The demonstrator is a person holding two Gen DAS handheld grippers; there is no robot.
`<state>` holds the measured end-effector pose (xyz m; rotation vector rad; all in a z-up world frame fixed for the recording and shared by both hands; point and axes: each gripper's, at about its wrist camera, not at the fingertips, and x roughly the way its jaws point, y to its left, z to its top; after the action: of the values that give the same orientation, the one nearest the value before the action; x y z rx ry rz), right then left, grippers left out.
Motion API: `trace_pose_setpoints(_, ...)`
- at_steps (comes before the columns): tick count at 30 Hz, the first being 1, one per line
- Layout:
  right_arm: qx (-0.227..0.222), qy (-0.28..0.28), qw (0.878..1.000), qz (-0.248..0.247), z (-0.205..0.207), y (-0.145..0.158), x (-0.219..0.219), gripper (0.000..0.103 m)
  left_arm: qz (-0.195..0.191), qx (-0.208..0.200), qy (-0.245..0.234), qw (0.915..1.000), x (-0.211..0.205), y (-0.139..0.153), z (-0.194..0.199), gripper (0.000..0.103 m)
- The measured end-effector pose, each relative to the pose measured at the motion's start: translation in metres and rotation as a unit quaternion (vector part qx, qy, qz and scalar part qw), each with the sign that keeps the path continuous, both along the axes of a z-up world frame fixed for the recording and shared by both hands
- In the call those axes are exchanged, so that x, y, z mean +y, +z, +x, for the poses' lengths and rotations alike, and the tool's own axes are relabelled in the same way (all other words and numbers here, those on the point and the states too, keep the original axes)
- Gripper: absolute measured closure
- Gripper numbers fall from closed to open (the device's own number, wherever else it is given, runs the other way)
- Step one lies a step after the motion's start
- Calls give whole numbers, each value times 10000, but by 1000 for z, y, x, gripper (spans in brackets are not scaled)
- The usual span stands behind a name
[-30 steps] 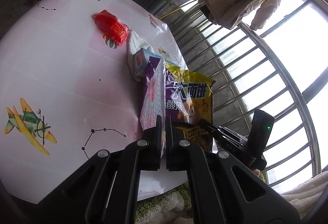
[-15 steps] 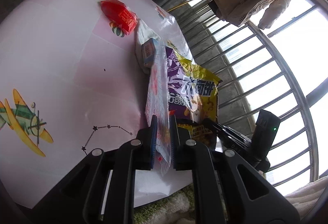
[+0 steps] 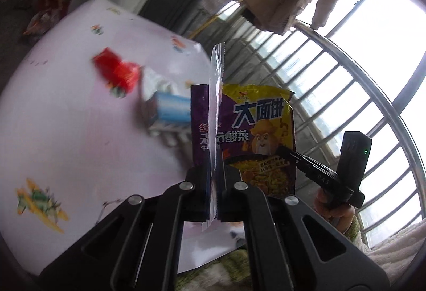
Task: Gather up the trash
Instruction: 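Carry the clear bag and purple noodle bag over the blue wastebasket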
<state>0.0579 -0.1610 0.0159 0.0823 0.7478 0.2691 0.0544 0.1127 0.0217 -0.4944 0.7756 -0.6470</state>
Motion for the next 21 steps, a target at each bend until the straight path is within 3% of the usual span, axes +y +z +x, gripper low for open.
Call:
trace_pose_setpoints(6,-334,-708,9960,-433,-26,57,-68,101,-148,-550,-1129,9920,-82,51,32,102)
trace_pose_setpoints(11,-294,-1692,9841,-465,-59,70,-154,101,-135,-460,-2111,9763,-186,64,64,102)
trace_pose_setpoints(15,161,-2310,9722,-351,-78,38,-219,101,41,-49,-2873,9578,-292,47,85,102)
trace_pose_setpoints(21,1036,-3086,9455,81,-102,-42,-302,101,739,639,-3627,9268,-429,-17,90,102)
